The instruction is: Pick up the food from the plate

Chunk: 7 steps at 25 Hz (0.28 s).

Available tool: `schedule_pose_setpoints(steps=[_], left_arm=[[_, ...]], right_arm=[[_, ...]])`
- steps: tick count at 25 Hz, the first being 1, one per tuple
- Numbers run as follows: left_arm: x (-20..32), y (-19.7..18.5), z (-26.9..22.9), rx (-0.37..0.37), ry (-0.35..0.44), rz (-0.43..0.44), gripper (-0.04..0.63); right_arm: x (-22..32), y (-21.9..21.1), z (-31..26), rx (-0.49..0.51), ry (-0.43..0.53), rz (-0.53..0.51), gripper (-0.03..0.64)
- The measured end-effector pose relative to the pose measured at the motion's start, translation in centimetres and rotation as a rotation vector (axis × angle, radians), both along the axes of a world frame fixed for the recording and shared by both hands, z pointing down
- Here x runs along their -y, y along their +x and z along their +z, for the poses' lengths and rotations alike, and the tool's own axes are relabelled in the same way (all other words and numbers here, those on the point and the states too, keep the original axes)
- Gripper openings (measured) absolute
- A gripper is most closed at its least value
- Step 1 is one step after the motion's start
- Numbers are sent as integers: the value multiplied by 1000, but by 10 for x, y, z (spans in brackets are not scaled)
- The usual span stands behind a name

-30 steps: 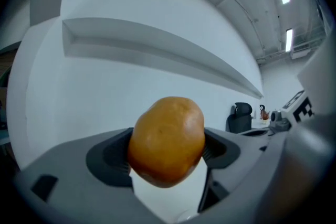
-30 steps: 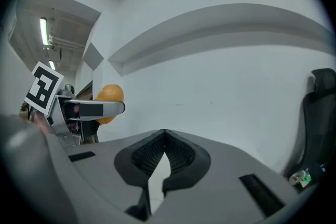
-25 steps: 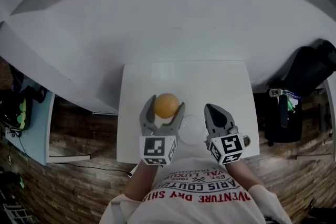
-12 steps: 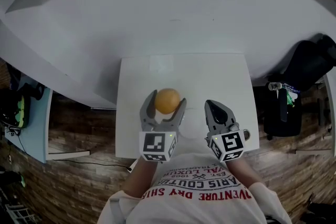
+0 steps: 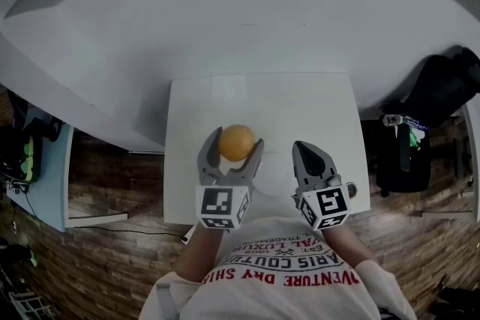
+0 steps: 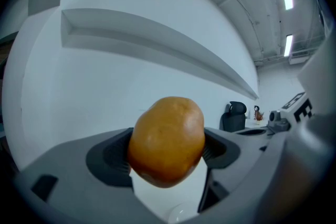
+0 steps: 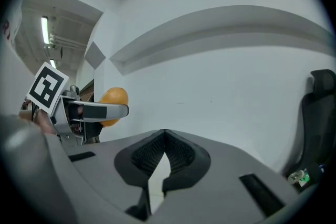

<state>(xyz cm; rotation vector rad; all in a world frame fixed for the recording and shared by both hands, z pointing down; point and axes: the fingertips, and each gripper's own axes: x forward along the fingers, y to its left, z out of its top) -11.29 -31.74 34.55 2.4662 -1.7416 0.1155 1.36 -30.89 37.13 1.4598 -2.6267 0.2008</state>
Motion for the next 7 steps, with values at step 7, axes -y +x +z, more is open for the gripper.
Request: schedule_pose_setpoints(steps=[7], left_arm=[[0,5,0,34,8,16,382]], right_arm=[[1,0,1,-23,0,-6,11]])
